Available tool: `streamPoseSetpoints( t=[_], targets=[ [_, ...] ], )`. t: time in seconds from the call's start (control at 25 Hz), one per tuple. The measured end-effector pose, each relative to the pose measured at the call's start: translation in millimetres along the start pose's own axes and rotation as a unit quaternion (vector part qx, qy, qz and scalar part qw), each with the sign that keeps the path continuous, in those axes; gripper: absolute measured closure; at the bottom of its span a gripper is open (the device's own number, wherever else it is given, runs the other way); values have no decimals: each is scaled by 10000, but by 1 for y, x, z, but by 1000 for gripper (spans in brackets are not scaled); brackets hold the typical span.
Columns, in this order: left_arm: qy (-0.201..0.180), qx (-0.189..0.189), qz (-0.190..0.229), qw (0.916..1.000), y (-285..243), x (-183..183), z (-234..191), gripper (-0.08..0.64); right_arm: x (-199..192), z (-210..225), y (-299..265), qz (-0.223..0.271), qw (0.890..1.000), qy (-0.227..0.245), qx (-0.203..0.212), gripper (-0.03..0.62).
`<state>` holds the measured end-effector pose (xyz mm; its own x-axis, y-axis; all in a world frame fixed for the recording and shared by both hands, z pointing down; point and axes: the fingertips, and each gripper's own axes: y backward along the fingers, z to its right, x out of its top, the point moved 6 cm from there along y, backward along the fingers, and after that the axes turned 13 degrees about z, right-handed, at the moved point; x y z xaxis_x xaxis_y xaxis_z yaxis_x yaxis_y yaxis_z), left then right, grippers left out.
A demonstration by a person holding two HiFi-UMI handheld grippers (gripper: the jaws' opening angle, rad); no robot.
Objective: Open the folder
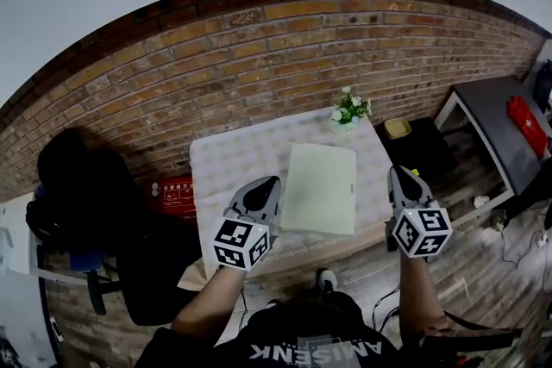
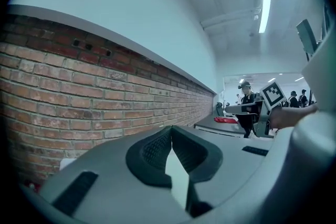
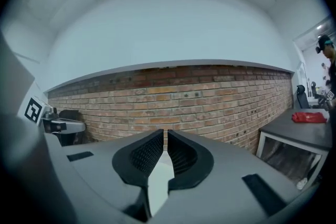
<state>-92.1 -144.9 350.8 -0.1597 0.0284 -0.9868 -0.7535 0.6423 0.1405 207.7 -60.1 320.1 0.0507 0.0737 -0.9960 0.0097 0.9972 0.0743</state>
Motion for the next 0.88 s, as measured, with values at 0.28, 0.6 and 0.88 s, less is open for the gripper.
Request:
streamPoseSetpoints(
  t=[0.28,0.6,0.88],
  targets=[
    [-9,163,-273,9995,-33,-26,-1,548,-37,47,-53,-364,9987,-202,282,549],
    [-66,516,-609,9968,-47,-61,-3,548,-95,77,-105,-931,9933,-368,584,471],
    [-28,693,-960,9930,-57,-98,3,546,-148,107,-139,-1387,9871,-512,614,465]
  ],
)
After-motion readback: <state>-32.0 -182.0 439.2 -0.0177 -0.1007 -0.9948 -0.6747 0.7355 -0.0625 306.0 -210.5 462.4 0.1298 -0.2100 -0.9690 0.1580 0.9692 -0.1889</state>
